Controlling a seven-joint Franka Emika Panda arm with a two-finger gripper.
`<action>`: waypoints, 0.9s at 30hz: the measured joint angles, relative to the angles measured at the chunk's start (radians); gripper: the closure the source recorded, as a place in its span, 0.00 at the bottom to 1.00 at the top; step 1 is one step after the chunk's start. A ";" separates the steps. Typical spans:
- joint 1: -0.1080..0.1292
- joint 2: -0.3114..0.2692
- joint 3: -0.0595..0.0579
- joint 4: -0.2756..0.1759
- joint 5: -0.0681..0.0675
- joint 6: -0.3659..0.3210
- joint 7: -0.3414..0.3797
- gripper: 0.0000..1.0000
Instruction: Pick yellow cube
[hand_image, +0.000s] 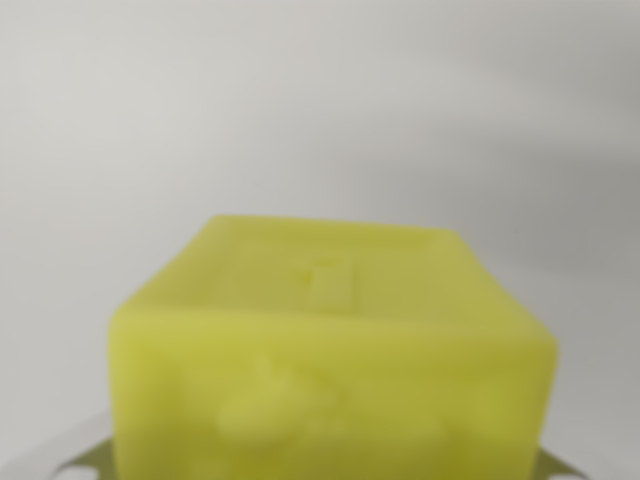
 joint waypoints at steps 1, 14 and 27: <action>0.000 -0.004 0.000 0.001 0.000 -0.005 0.000 1.00; 0.000 -0.052 0.000 0.021 -0.001 -0.073 0.000 1.00; 0.000 -0.094 0.000 0.049 -0.001 -0.144 0.001 1.00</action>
